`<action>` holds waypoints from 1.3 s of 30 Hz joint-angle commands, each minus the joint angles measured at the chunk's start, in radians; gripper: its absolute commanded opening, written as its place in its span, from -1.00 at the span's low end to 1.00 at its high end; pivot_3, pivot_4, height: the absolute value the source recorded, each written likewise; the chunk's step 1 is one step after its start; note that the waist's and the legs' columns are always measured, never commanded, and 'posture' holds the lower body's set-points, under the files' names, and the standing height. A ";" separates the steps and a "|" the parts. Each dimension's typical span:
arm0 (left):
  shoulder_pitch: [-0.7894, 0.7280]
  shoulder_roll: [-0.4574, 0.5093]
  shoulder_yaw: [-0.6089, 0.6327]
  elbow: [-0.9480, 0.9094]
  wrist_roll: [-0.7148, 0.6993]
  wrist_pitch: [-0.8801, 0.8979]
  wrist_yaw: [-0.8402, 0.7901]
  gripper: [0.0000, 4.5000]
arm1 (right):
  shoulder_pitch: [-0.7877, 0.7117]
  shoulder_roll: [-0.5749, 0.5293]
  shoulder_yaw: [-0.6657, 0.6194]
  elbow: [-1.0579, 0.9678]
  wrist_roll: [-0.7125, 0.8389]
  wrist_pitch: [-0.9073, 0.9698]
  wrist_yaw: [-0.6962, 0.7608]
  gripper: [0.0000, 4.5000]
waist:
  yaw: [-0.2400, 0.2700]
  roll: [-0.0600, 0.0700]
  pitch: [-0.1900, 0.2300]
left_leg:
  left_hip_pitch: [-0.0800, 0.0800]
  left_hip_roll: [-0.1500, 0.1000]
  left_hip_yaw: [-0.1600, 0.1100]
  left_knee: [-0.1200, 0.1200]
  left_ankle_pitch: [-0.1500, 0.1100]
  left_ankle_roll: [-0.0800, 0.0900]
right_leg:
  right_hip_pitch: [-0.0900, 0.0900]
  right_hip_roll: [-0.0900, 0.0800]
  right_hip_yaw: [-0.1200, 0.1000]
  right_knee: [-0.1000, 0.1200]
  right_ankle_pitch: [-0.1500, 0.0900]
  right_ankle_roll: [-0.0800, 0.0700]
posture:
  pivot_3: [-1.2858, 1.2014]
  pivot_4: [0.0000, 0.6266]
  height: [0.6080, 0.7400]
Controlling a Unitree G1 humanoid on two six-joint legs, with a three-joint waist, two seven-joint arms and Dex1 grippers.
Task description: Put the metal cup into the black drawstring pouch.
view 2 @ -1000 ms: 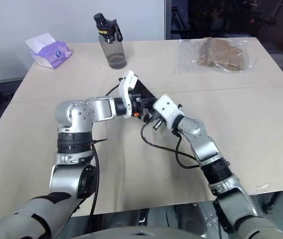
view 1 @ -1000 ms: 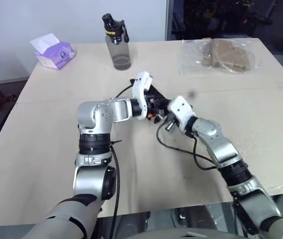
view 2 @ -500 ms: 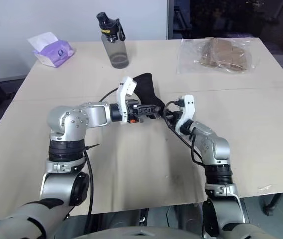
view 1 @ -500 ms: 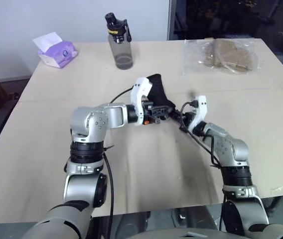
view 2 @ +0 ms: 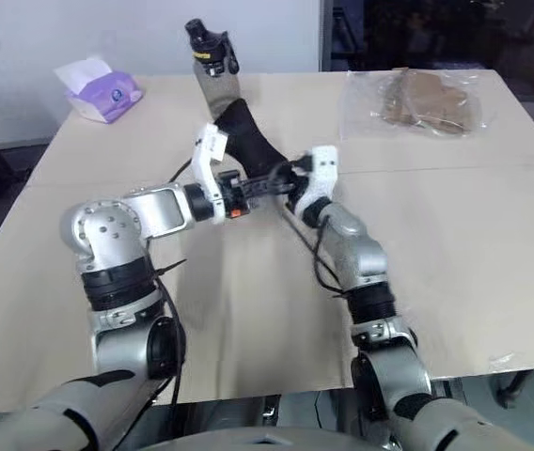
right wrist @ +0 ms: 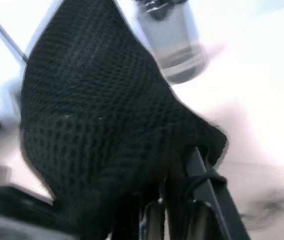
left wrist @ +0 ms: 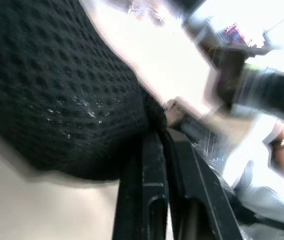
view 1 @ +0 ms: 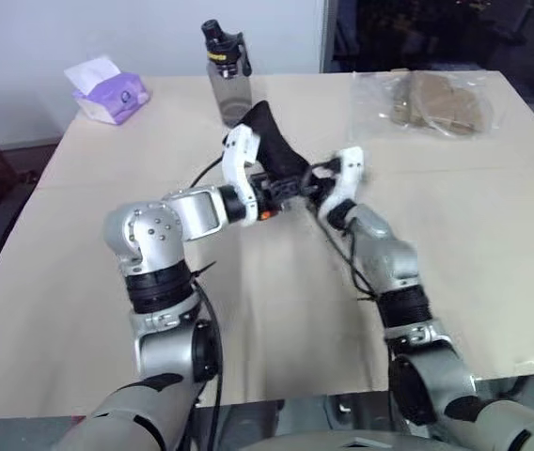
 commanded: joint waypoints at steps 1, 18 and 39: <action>-0.038 -0.050 0.037 0.010 -0.060 0.052 0.001 -0.94 | 0.042 -0.081 0.234 -0.139 -0.158 -0.071 0.108 -1.00 | -0.004 0.000 0.000 | 0.000 -0.001 0.001 0.000 0.000 0.000 | 0.000 0.000 0.000 0.000 0.000 0.000 | 0.03 -0.52 1.00; 0.000 0.153 -0.099 0.115 0.040 -0.219 -0.053 -1.00 | 0.216 -0.359 0.380 -0.334 -0.457 -0.143 0.231 -0.08 | -0.027 0.001 0.000 | 0.006 0.000 0.003 -0.001 0.002 -0.002 | 0.001 0.003 0.004 0.005 0.000 0.001 | 0.03 -0.52 1.00; -0.002 0.368 -0.226 0.203 0.103 -0.511 -0.263 -1.00 | 0.178 -0.255 0.298 -0.208 -0.456 0.095 0.020 0.19 | -0.007 0.001 0.000 | 0.007 0.000 0.002 -0.002 0.002 -0.002 | 0.001 0.003 0.003 0.003 0.000 0.001 | 0.03 -0.52 1.00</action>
